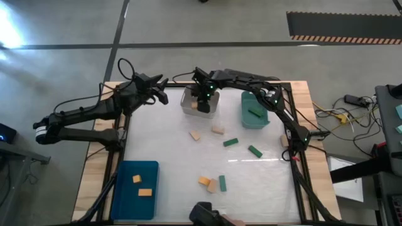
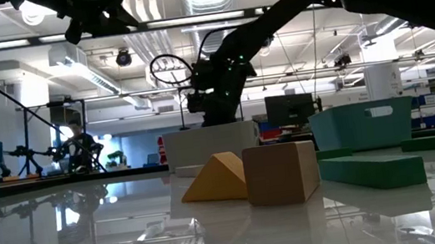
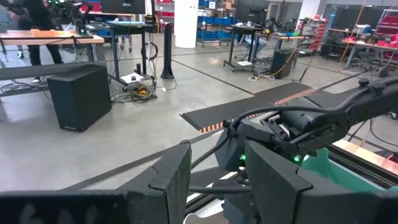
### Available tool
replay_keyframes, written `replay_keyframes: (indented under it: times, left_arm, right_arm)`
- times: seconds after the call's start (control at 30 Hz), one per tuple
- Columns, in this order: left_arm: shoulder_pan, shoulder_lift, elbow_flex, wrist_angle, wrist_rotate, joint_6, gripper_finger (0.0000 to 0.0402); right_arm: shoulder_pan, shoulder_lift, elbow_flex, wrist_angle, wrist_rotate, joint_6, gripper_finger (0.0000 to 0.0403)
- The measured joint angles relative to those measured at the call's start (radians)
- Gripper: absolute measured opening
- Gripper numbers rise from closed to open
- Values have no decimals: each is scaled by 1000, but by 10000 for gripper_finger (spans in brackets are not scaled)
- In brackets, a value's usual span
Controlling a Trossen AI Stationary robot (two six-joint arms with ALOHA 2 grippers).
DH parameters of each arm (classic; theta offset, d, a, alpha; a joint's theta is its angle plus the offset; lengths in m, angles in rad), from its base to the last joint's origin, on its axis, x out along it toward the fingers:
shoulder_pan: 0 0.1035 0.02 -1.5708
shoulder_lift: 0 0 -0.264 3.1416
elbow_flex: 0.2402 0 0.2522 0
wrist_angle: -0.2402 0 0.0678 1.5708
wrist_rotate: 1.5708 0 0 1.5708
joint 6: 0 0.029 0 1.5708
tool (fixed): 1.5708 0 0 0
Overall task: Sort & place blocks by color
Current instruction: Put the yellow block into the blue bin
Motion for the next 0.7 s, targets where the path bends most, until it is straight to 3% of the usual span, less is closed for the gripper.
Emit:
replay_keyframes:
  times: [0.13,0.3,0.7]
  left_arm:
    - [0,0,0,0,-20,0,136]
    - [0,0,0,0,-27,0,136]
    - [0,0,0,0,-51,0,136]
  right_arm:
    - [0,10,-23,3,31,-3,274]
    - [-4,22,-25,3,43,7,266]
    - [-5,24,-25,15,44,1,145]
